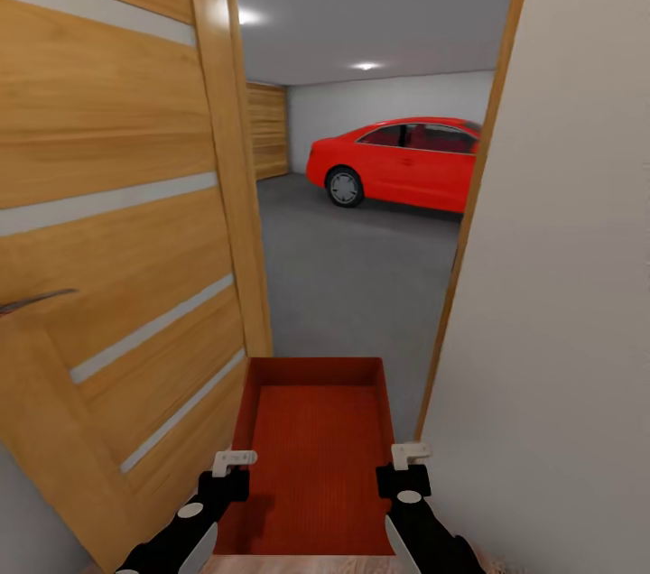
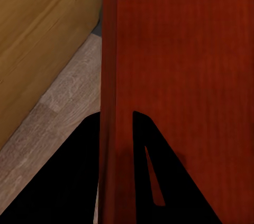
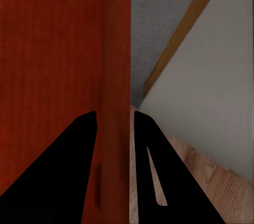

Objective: Move the two storage containers from the living room to the garage. In the garage, place one container on the floor and stack the other container on top of it (either order is fine).

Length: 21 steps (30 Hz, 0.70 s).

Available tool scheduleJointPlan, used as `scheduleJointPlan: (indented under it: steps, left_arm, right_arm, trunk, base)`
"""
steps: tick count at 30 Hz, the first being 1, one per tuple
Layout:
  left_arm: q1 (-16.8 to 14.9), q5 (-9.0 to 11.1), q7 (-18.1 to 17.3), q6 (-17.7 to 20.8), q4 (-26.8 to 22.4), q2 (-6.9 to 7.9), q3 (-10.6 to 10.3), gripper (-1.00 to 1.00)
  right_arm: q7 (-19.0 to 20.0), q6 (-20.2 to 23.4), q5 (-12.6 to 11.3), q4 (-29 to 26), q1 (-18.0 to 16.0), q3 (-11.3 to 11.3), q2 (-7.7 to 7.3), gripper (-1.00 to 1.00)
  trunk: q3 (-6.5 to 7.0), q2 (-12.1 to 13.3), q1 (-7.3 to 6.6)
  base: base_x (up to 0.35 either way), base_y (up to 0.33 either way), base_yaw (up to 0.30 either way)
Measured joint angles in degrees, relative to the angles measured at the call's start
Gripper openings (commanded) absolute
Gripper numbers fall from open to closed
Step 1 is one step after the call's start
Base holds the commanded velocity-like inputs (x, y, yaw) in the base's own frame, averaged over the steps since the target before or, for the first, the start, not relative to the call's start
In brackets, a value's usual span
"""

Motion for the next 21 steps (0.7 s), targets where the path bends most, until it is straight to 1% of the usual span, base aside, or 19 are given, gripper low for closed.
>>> scheduleJointPlan:
  steps: [8,10,13,17,21]
  left_arm:
    - [0.02,-0.01,0.00,-0.04,0.01,0.00,0.01,-1.00]
    - [0.03,0.00,0.00,-0.07,0.00,0.00,0.02,-1.00]
    - [0.04,0.02,0.02,-0.08,-0.01,0.01,0.00,-1.00]
    - [0.05,0.03,0.06,-0.10,-0.03,0.02,-0.05,-1.00]
    - [0.01,0.00,0.07,-0.15,-0.03,0.02,-0.09,-1.00]
  right_arm:
    - [0.00,-0.01,0.01,0.01,0.00,0.00,0.01,-1.00]
    - [0.00,-0.03,0.03,0.01,0.00,0.01,0.01,-1.00]
    - [-0.01,-0.02,0.04,0.01,-0.01,0.01,0.02,-1.00]
    - [-0.21,-0.06,0.02,0.03,-0.01,0.11,0.07,-1.00]
    - [-0.29,-0.13,-0.07,0.03,-0.01,0.17,0.06,-1.00]
  trunk:
    - [0.16,0.00,-0.01]
    - [0.20,0.00,-0.01]
    - [0.22,0.00,0.00]
    - [0.23,0.00,0.00]
    - [0.23,0.00,-0.01]
  base:
    - [0.080,0.296,-0.245]
    - [0.098,0.278,-0.160]
    - [0.051,0.137,-0.070]
    - [0.011,0.030,-0.016]
    - [0.126,0.134,-0.043]
